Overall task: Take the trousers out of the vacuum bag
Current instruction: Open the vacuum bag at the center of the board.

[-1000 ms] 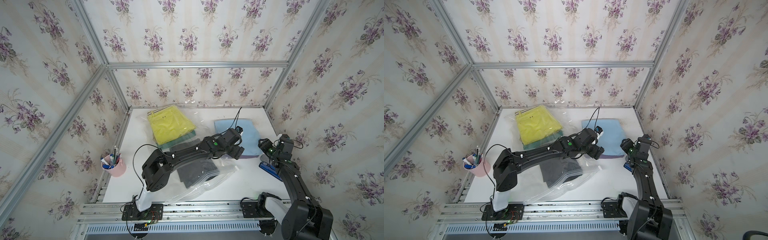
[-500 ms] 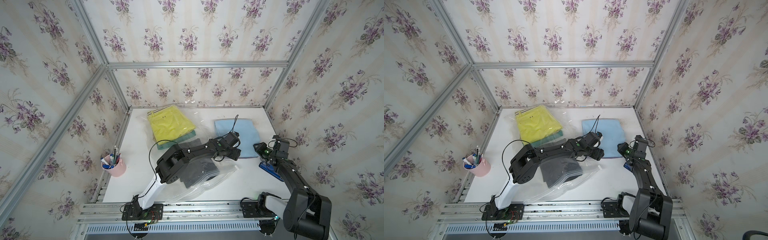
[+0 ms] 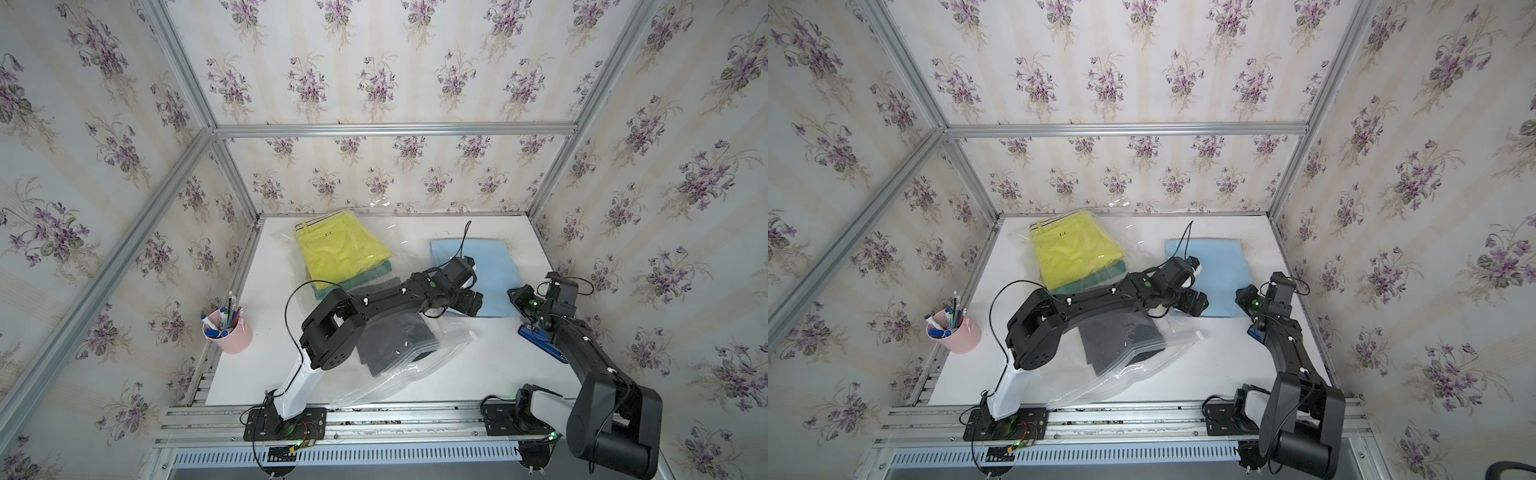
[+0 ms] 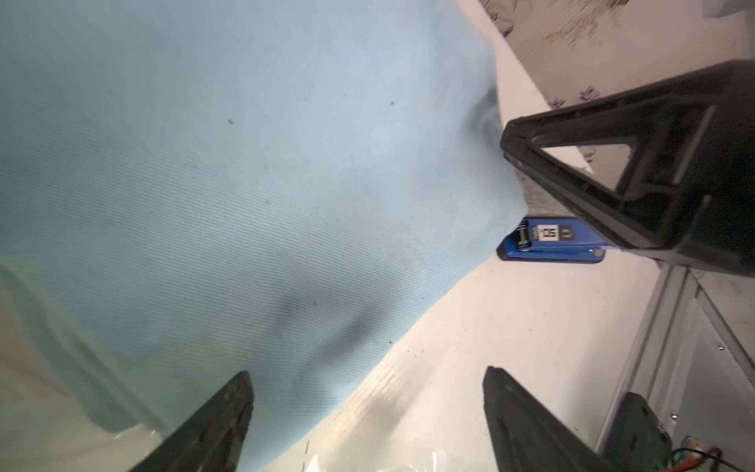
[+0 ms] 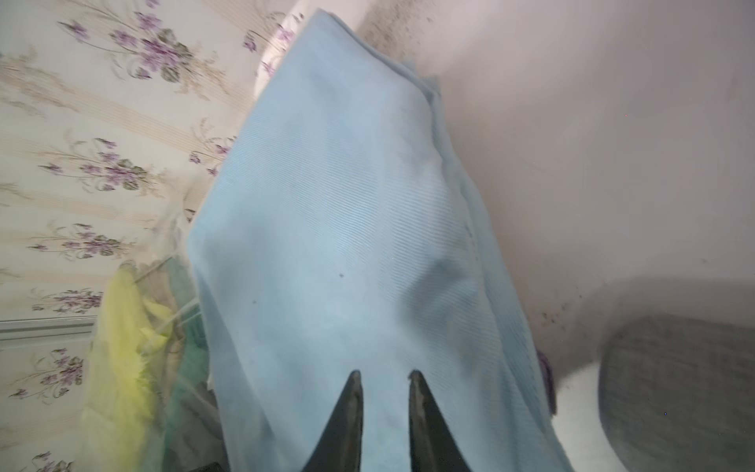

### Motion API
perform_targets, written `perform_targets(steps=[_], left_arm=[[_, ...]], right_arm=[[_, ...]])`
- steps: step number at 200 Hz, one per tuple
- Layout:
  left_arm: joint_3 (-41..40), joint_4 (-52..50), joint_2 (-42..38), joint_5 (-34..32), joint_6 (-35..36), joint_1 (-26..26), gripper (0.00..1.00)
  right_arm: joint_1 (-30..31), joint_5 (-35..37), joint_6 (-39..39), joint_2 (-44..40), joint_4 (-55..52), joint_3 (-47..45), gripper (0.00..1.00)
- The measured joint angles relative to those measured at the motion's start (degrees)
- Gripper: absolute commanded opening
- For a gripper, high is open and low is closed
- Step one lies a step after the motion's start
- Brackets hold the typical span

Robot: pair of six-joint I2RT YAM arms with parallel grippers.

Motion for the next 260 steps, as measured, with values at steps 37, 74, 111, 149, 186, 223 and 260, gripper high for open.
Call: perform_targets(steps=[37,74,111,149,186,223,260], left_arm=[[-3.32,-1.81,-7.85,-1.7,1.27,-0.7,1.0],[-11.02,-6.71,-18.93,-7.3,3.28,-3.13,1.0],[-17.38,-14.27,-29.83,-16.02,4.83,-9.25,1.0],[-23.96,-23.96,-36.63,-24.98,3.37,-14.47,1.0],[-27.85,-30.47,-38.82,-28.63,0.9,-17.55,1.0],[-27.52,-33.11,-35.36,-31.43,-0.09,-19.45,1.0],[-26.14,-33.42,-31.56,-31.63,-0.07,-20.02,1.0]], right_arm=[[0.37,-6.08,0.17,-5.92,-0.09,1.55,0.33],[5.05,-10.62,1.16,-11.1,-0.26,3.63,0.41],[17.22,-10.14,3.34,-13.53,-0.31,5.25,0.46],[29.16,-7.5,3.48,-16.06,-1.73,6.54,0.51],[34.42,-5.14,2.97,-22.84,-7.15,5.18,0.54],[38.05,-2.73,3.04,-29.79,-14.21,2.32,0.56],[38.4,-1.18,2.91,-33.86,-19.1,1.53,0.58]])
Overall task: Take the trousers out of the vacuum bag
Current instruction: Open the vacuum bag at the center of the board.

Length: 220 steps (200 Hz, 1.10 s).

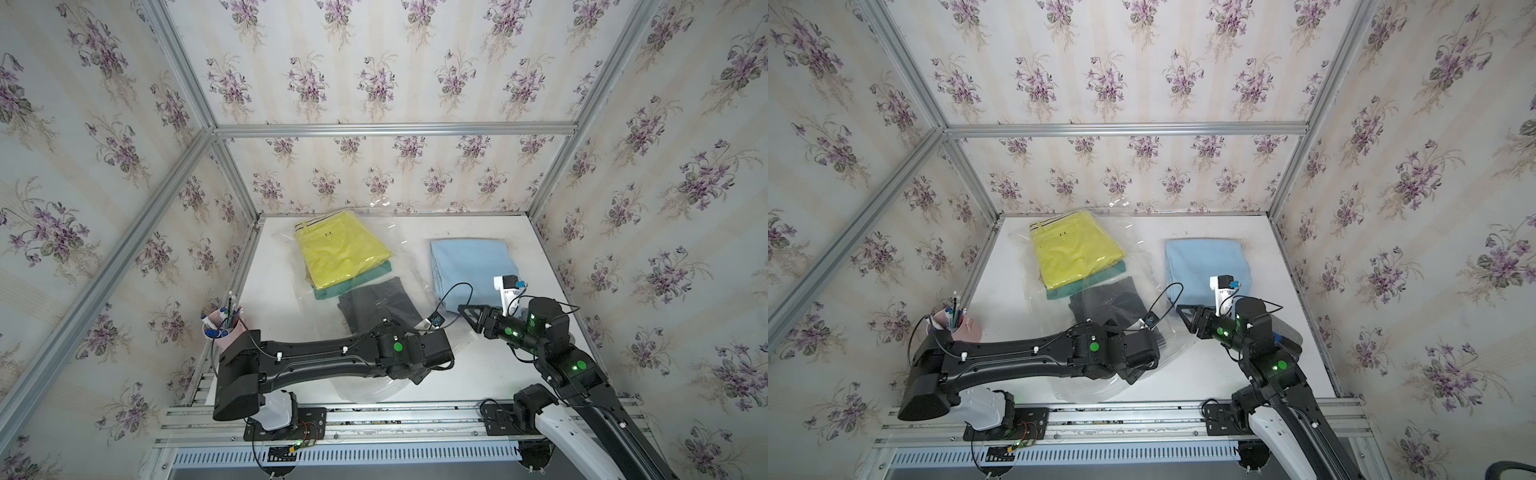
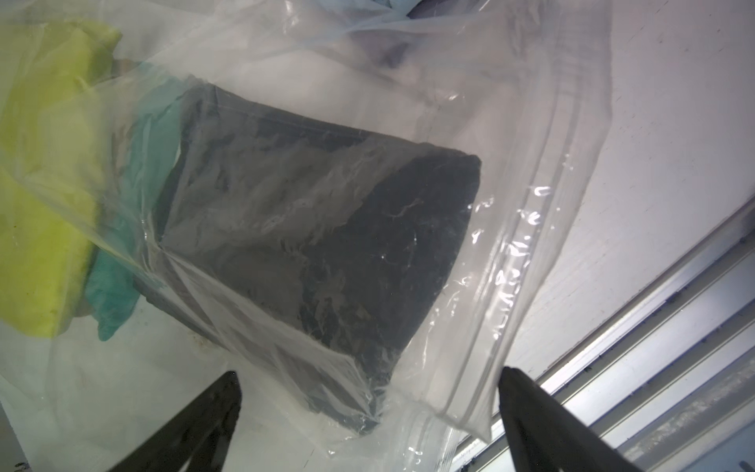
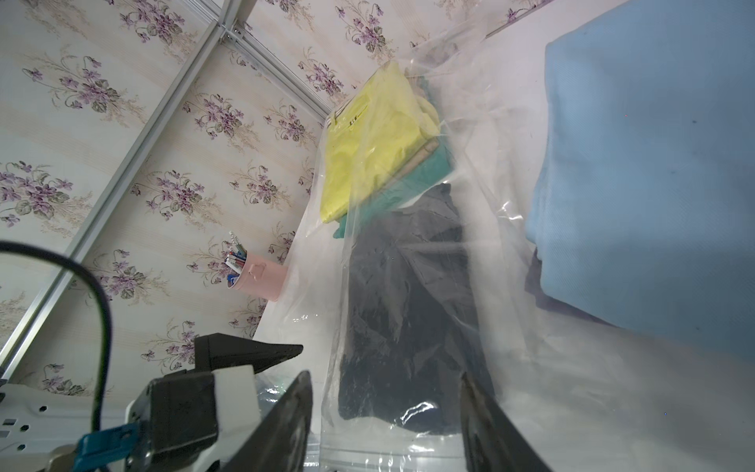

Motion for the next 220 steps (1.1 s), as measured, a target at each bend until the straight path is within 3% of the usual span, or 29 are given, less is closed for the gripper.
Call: perform_targets(steps=[53,87,144,154,177,220], left_arm=[[-1.42,0.44,-1.22,2.86,0.46,-1.14,1.0],[-2.58,-0.31,-1.68,0.9,-1.88,-1.22,0.99],[-4.02,1.62,-1.05,-1.66,-6.47,0.09,0.56],[-4.04,2.4,-1.05,-1.57,-6.51,0.85,0.42],[-3.61,4.5,-1.03,-0.98,-6.49,3.02,0.25],[-3.45,9.16,-0.76,2.43,-6.14,9.77,0.15]], right_arm=[[0.02,-0.83,-0.55,-4.37,-4.57,-0.9,0.59],[0.04,-2.19,-0.68,-7.1,-6.29,-1.66,0.59],[0.04,-11.19,-2.03,-8.79,-8.35,-1.95,0.63],[0.04,-12.59,-2.29,-8.94,-8.48,-2.16,0.63],[0.26,-14.97,-2.05,-9.01,-7.61,-4.57,0.63],[4.15,-14.71,1.03,-8.66,-3.41,-9.14,0.63]])
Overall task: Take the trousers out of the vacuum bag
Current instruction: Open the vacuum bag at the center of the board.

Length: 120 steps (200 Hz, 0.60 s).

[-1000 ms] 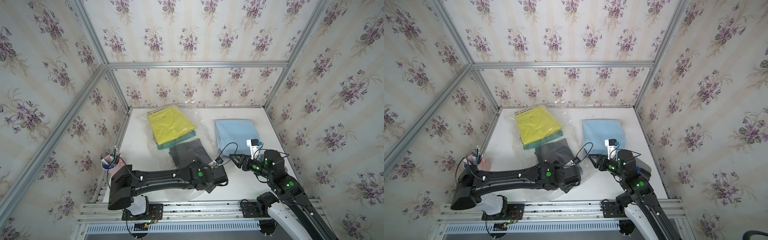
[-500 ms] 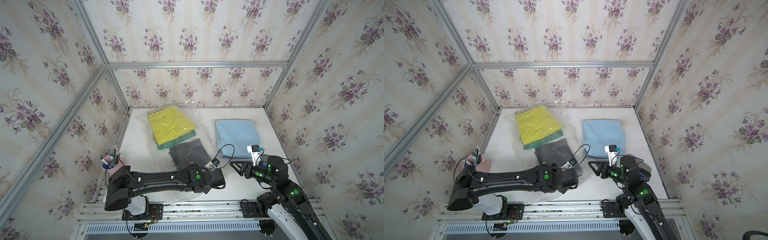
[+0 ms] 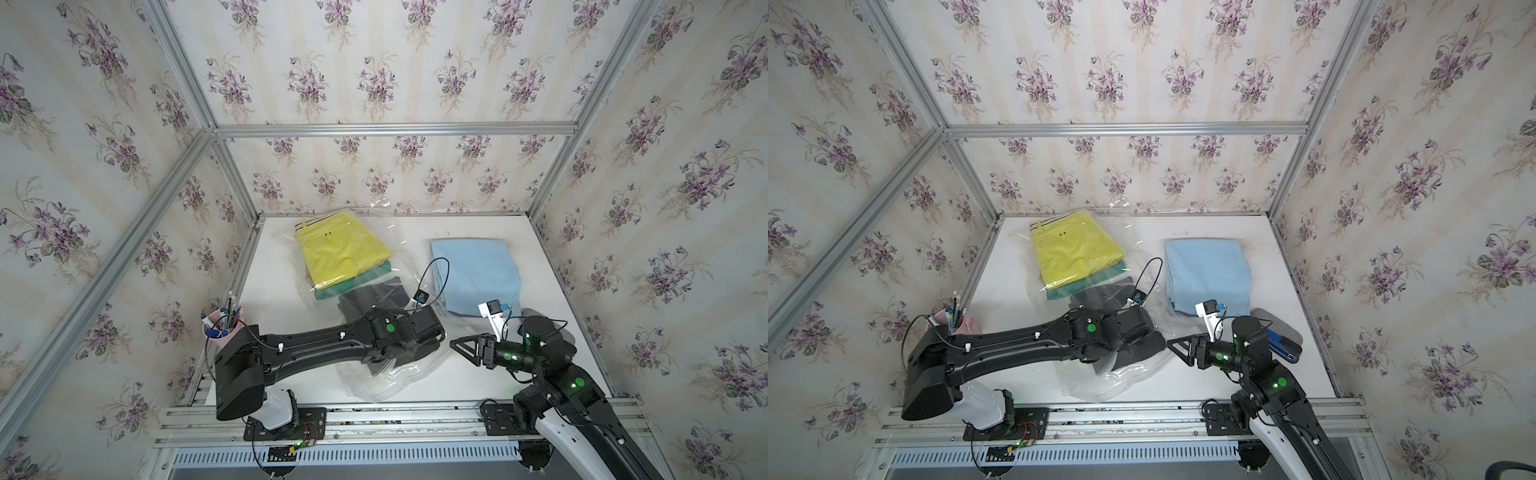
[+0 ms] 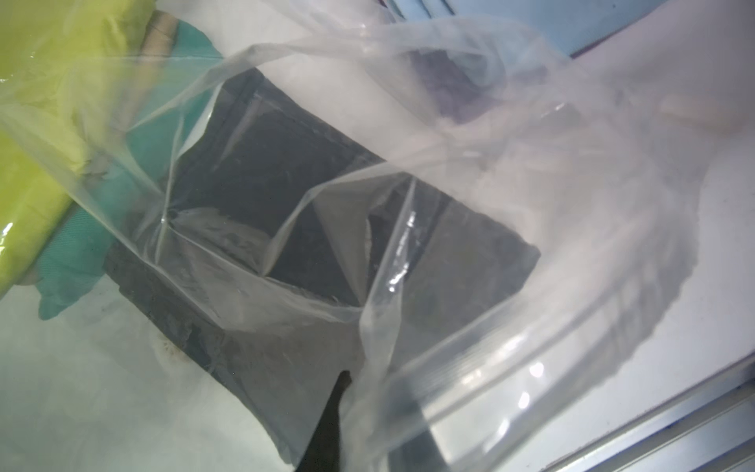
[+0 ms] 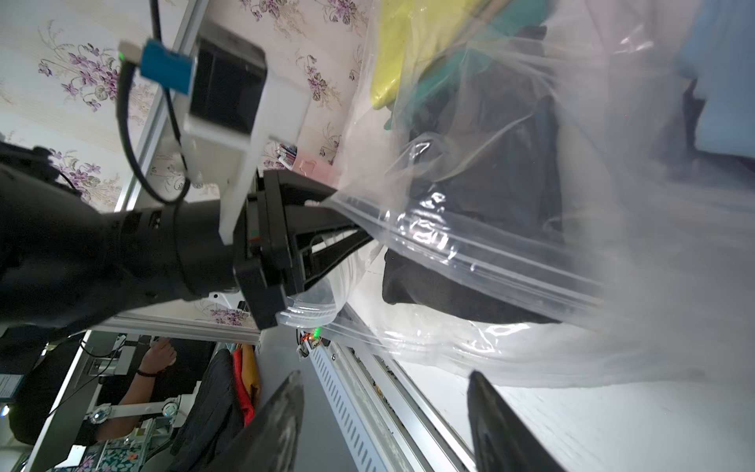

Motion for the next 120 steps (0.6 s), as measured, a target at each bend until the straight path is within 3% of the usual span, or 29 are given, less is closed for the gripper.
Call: perform_targets(steps=[44,87,120], left_arm=[[0.39,2.69,0.98,2.08,0.39,2.69,0.12],[0.98,3.98,2.14,3.5,0.13,5.11,0.03],[1.53,4.57,2.21,3.69,0.13,5.14,0.01]], right_arm=[[8.0,6.56,6.16,3.8,7.58,-5.27,0.62],[18.99,17.75,14.29,11.76,16.98,-8.94,0.66],[23.98,24.9,19.82,16.33,23.15,-11.3,0.69]])
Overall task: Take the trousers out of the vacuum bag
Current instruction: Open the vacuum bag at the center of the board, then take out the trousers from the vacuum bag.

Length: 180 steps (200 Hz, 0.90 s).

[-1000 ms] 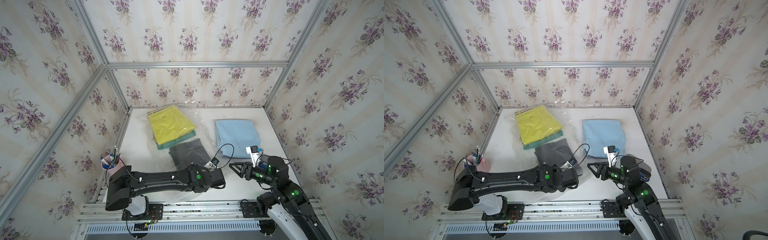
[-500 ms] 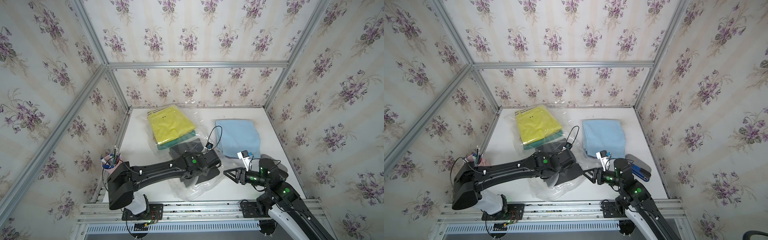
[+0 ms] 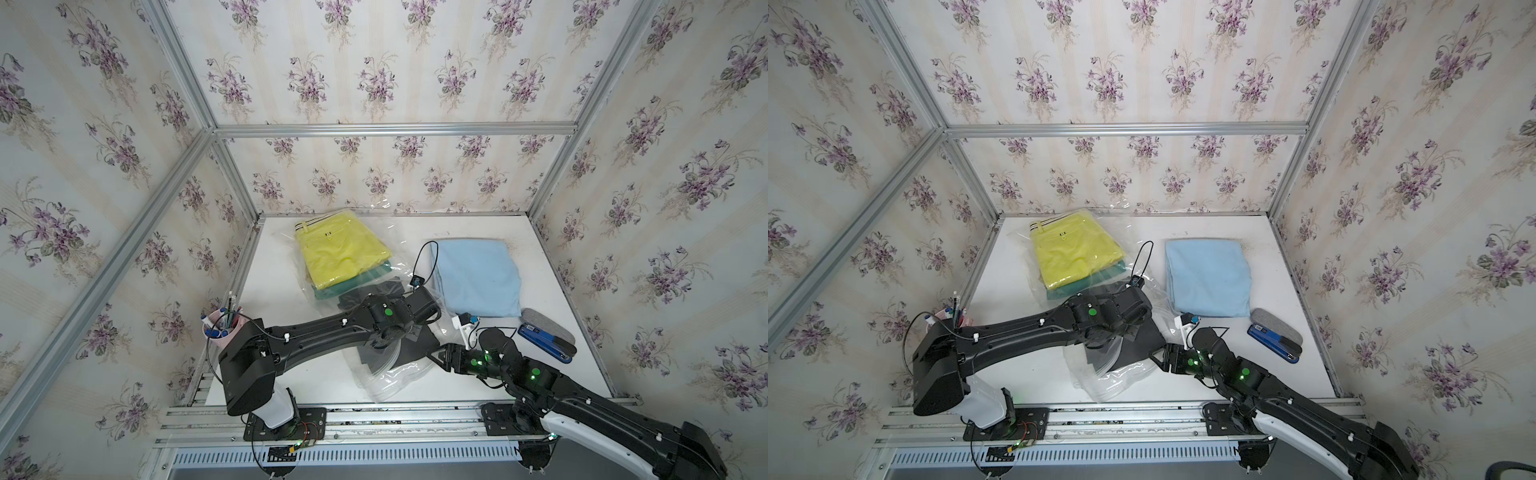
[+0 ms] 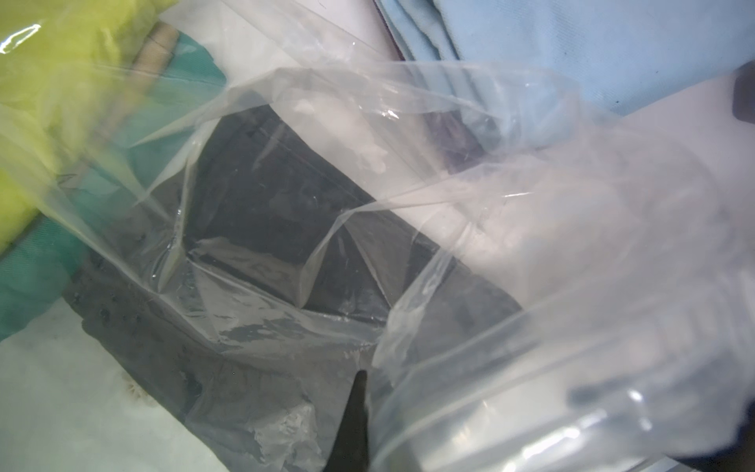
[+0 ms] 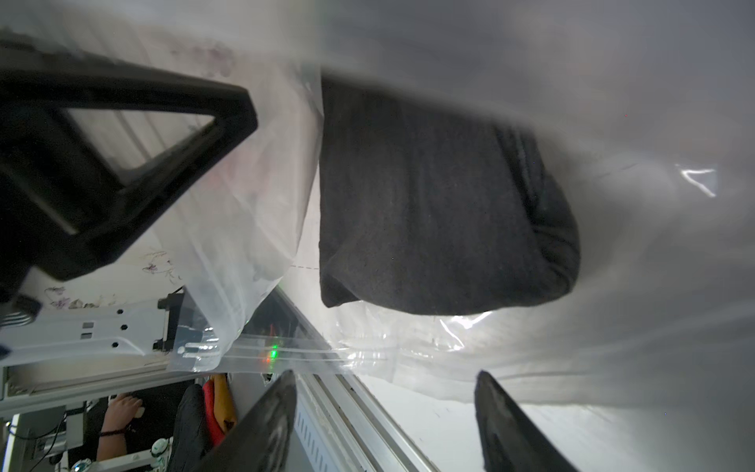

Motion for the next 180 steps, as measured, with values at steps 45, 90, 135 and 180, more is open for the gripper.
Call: perform_targets(steps=[45,90,135,180], left_arm=[[-1.03,0.44,-1.49,0.09,0.0,0.02,0.0],[-2.14,1.4,-2.1,1.07,0.04,-0.2,0.0],[-2.71,2.54,-2.84,1.6,0.44,-1.03,0.0],[-4.7,3.74,-3.43,1.57,0.42,-1.16,0.0]], right_arm=[[2.4,4.81,5.14,6.14,7.02,-1.68,0.7],[4.5,6.71,7.06,13.62,12.94,-1.49,0.69],[5.42,12.2,11.67,15.19,14.75,-3.3,0.7],[5.49,16.41,14.05,19.41,19.08,-4.33,0.69]])
